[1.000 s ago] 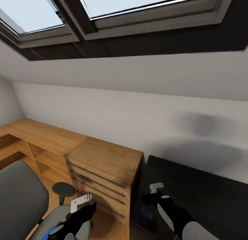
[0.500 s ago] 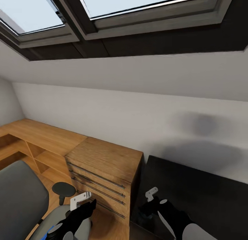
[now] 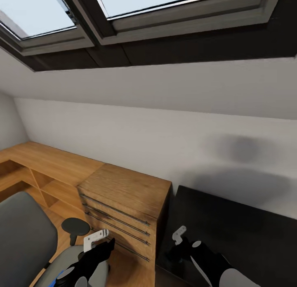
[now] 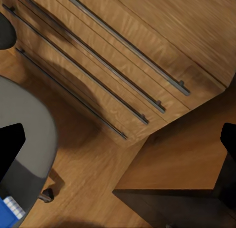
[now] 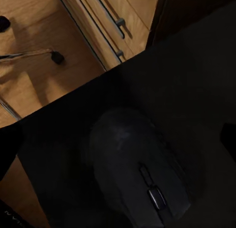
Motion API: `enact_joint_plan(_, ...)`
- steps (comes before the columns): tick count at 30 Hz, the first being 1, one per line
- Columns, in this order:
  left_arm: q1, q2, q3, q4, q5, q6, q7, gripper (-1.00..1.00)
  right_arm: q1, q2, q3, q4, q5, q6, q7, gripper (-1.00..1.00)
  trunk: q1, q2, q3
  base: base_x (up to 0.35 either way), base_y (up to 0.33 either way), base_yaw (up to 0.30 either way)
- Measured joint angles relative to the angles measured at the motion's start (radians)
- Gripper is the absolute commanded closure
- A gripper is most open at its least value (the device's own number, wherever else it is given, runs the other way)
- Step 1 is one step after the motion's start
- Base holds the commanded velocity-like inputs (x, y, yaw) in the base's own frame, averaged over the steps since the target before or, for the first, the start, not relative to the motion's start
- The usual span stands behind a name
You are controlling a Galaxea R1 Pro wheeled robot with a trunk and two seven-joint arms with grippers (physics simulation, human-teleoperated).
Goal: In the bedroom, organize the workspace by keeping the computer under the desk, ensuring the monitor is on the desk, placing the keyboard on the desk next to the monitor, placing the mouse on the desk next to the keyboard, moving the folder from the swivel chair onto the desk next to the mouse, stacking the notebook on top of the folder with the pen on top of the notebook, and positioning the swivel chair next to the desk.
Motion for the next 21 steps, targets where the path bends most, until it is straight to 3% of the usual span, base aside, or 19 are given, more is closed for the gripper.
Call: enact_joint_plan(21,0.0,0.0,0.002,0.0,0.0,0.0,0.0,-1.0,0.0,-0.008,-0.001,0.007,0.001,-0.01,0.023,-1.0,0.081,-0.147,-0.066,0.0,0.0,0.0)
